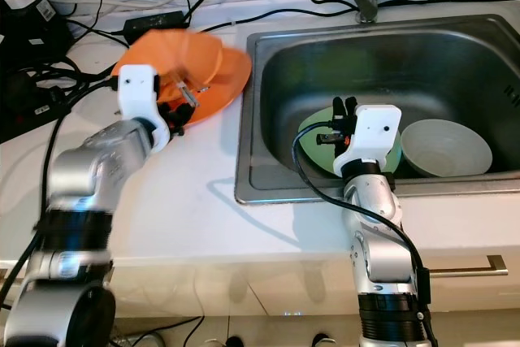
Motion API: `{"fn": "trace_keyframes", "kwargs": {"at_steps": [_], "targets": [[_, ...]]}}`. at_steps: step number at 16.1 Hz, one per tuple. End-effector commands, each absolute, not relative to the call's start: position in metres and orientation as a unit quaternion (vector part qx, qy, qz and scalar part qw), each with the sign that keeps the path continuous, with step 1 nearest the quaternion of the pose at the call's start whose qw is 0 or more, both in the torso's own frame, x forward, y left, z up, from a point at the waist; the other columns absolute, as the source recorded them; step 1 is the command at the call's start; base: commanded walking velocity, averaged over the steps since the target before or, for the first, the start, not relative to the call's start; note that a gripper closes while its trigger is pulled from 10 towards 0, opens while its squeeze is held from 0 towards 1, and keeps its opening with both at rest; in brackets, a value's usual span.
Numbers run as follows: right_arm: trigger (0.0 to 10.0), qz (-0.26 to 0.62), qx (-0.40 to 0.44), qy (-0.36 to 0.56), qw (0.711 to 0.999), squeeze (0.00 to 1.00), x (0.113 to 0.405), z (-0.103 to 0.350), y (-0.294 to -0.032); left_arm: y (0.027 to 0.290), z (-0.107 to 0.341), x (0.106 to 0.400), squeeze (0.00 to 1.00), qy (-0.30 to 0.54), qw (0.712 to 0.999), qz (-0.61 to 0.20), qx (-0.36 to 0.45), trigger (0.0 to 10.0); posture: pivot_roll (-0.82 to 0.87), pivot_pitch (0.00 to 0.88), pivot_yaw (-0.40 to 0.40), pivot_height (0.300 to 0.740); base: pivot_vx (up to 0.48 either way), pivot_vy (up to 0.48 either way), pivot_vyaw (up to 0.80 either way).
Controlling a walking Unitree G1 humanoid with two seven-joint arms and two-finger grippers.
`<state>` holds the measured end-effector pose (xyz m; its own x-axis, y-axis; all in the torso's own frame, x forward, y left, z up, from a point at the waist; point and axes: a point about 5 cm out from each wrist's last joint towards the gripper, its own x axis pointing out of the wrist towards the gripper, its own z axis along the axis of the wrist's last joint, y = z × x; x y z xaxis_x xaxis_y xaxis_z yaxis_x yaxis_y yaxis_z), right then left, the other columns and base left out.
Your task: Kitchen organization
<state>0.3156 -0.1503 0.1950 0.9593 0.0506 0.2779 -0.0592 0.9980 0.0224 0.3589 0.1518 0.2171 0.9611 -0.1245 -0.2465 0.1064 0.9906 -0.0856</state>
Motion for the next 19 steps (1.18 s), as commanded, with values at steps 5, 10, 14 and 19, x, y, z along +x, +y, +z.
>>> {"fn": "trace_keyframes", "kwargs": {"at_steps": [5,10,14,19], "targets": [[10.0,0.033,0.03,-0.104,0.994,0.0,0.322,0.175,-0.147,0.155,0.206,0.319,0.0,0.184,0.981,-0.059,-0.029,10.0,0.09,0.147,0.153,0.74,0.0,0.0,0.0],[10.0,0.05,0.035,-0.112,0.992,0.0,0.334,0.18,-0.138,0.153,0.213,0.285,0.0,0.196,0.976,-0.094,-0.008,10.0,0.15,0.12,0.135,0.74,0.0,0.0,0.0],[10.0,0.058,0.036,-0.118,0.991,0.0,0.341,0.183,-0.135,0.165,0.224,0.273,0.0,0.196,0.977,-0.084,0.01,10.0,0.16,0.099,0.126,0.74,0.0,0.0,0.0],[10.0,0.066,0.032,-0.122,0.99,0.0,0.35,0.184,-0.135,0.166,0.225,0.256,0.0,0.162,0.982,-0.083,0.049,10.0,0.18,0.072,0.098,0.74,0.0,0.0,0.0]]}}
